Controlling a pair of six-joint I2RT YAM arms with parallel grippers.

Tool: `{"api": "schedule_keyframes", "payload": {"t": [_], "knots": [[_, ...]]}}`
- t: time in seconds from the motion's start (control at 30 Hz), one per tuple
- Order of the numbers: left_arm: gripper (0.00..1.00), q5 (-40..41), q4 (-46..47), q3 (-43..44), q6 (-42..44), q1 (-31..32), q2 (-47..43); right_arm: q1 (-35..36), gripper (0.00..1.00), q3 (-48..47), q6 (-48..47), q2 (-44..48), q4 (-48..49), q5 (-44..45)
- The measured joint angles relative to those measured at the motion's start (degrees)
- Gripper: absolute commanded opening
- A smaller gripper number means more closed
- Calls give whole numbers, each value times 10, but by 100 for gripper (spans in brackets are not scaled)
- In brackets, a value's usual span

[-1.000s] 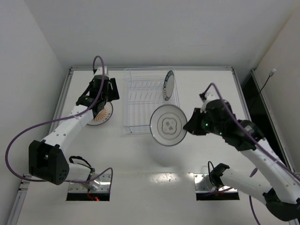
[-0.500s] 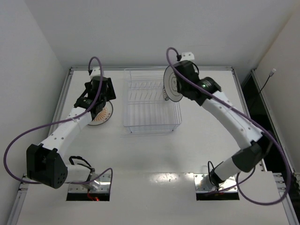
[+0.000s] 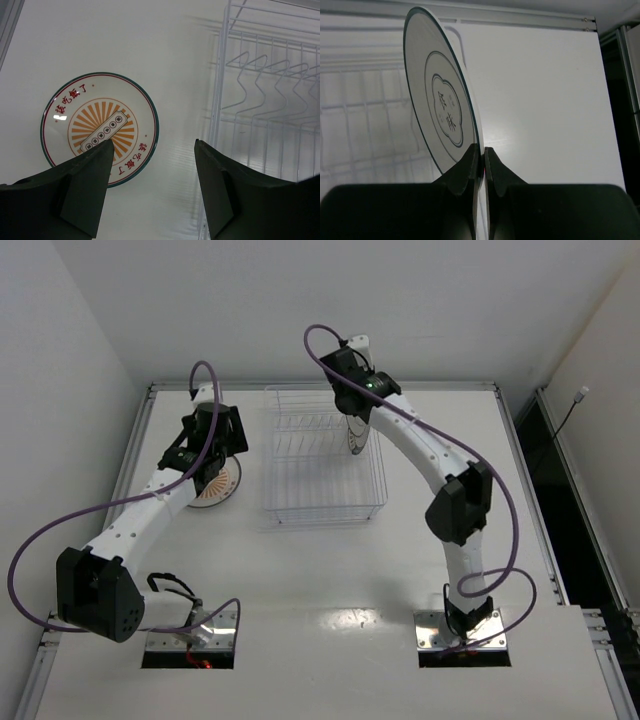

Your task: Load the plates into the dish rack

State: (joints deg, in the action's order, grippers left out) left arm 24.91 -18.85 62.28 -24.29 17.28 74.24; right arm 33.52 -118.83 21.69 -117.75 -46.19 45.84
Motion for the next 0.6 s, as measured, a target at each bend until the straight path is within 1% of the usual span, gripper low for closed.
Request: {"api": "schedule_keyframes", "payload": {"t": [0.03,0.13,0.23,0.4,0.6], "knots": [[63,-1,0,0,0,0,0,0,0,-34,4,-24,-7,7],[63,-1,0,0,0,0,0,0,0,-94,13,-77,-15,16],[63,-2,0,0,-2,0,2,0,0,-110,31,-108,-16,15],[63,-2,-2,0,-2,0,8,8,0,-111,61,-140,-23,12],[63,-2,-9,0,-2,0,10,23,0,-57,72,-128,13,29]]}}
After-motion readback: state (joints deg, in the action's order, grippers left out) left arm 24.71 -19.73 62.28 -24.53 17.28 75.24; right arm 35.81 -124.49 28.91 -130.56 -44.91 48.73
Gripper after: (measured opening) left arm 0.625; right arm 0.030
